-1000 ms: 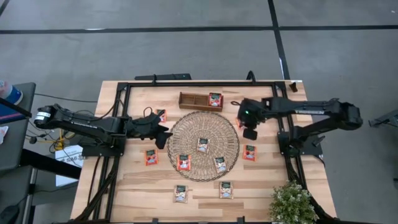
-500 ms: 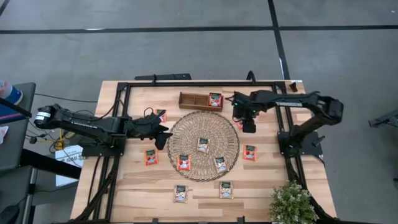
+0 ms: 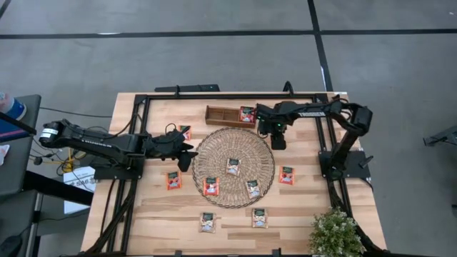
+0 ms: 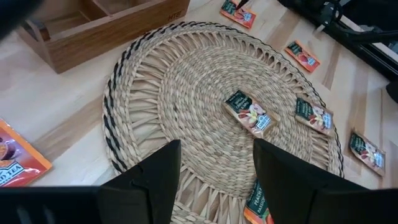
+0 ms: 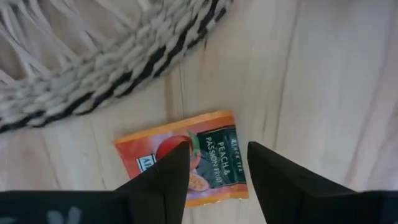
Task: Pick & Place Tea
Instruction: Put the orange tea bag into the middle section of the wooden organizer
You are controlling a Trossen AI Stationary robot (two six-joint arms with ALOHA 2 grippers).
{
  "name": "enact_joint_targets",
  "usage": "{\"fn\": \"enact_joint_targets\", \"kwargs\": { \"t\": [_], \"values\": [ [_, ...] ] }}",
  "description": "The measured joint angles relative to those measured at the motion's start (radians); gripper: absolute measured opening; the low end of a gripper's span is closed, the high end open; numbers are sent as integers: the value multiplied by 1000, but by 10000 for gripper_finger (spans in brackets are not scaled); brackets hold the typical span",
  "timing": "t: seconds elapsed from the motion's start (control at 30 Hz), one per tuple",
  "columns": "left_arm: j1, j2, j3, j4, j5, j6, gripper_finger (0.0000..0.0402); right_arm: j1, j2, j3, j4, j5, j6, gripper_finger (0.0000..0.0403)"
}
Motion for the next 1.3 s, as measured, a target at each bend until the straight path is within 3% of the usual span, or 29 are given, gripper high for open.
{"fn": "enact_joint_targets", "kwargs": {
  "t": [0.43, 0.9, 1.3],
  "values": [
    [0, 0, 0, -13, -11, 28, 193, -57, 109, 7, -16, -14, -3, 162],
    [0, 0, 0, -16, -11, 28, 193, -58, 110, 3, -28, -26, 75, 11],
    [0, 0, 0, -16, -11, 27, 193, -40, 94, 130, -158, -21, 115, 4]
  ]
}}
